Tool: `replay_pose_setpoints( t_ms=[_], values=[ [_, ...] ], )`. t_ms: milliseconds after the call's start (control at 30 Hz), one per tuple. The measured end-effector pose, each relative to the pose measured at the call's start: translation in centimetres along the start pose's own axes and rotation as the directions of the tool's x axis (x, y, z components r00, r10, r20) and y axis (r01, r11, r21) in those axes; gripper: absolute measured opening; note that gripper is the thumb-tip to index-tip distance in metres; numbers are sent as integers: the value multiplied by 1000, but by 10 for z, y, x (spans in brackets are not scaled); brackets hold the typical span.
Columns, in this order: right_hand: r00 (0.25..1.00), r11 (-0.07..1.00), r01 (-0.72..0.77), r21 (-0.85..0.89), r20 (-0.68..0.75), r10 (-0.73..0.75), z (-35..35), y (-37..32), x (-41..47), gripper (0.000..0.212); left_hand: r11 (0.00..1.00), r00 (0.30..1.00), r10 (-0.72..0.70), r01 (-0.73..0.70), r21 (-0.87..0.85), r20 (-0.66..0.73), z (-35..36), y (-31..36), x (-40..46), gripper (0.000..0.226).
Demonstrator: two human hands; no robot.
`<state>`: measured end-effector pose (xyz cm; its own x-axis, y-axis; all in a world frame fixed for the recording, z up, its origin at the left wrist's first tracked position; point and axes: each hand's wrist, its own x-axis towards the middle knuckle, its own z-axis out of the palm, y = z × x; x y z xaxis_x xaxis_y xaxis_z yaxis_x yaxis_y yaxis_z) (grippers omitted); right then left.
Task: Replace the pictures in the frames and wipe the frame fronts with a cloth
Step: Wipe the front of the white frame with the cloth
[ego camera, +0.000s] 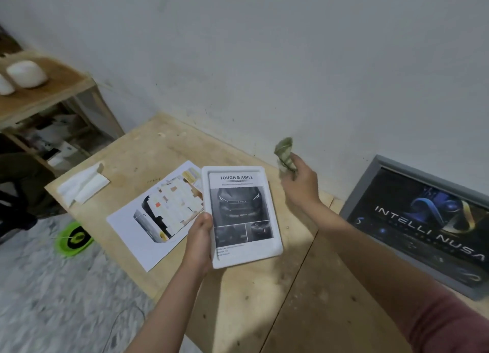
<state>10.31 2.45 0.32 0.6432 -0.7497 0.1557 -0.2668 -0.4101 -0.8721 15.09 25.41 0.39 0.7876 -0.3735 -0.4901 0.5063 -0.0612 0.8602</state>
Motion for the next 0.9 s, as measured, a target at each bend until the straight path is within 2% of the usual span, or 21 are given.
replay_pose_setpoints(
  t_ms=[67, 133, 167, 267, 333, 433, 533, 567, 600, 633, 700, 767, 833, 900],
  values=[
    [984, 993, 103, -56, 153, -94, 12, -10, -7, 66, 998, 1000, 22, -22, 60, 3, 11, 2, -4, 33],
    [946, 966, 143, -213, 315, -71, 27, -15, -16, 86, 994, 999, 50, -51, 92, 4, 22, 2, -7, 35],
    [935, 951, 156, -265, 350, -56, 32, -20, -22, 91, 991, 997, 75, -75, 112, 8, 28, 2, -9, 34],
    [915, 941, 241, -239, 379, -138, 39, -38, -44, 89, 988, 994, 104, -107, 109, 32, 38, 1, -9, 31],
    [883, 928, 324, -182, 411, -227, 38, -43, -62, 87, 996, 996, 93, -93, 15, 1, 42, 5, -11, 30],
    [820, 905, 410, -113, 480, -312, 18, -23, -85, 79, 991, 991, 130, -129, -36, 25, 41, 11, -13, 25],
    [736, 900, 426, -94, 615, -284, -24, -4, -100, 72, 990, 989, 144, -144, -6, 25, 40, 14, -12, 32],
    [728, 910, 405, -88, 633, -263, -40, -1, -102, 69, 990, 989, 143, -144, 10, 20, 41, 14, -13, 33],
    [762, 933, 353, -67, 599, -246, -53, -2, -103, 67, 990, 989, 143, -144, 10, 33, 44, 16, -16, 32],
    [837, 961, 276, -29, 499, -225, -66, -6, -103, 65, 990, 989, 137, -138, 11, 62, 46, 16, -18, 32],
    [955, 971, 238, -14, 185, -231, -85, -12, -95, 65, 985, 977, 167, -172, 23, 133, 53, 17, -27, 30],
    [972, 963, 234, -133, -5, -236, -94, -17, -80, 71, 974, 955, 204, -221, 56, 214, 61, 14, -33, 26],
    [977, 953, 212, -219, 12, -214, -89, -26, -76, 80, 962, 923, 232, -265, 69, 308, 71, 9, -38, 30],
    [960, 915, 280, -291, 100, -262, -75, -30, -87, 85, 959, 899, 247, -280, 41, 362, 81, 3, -37, 35]
  ],
)
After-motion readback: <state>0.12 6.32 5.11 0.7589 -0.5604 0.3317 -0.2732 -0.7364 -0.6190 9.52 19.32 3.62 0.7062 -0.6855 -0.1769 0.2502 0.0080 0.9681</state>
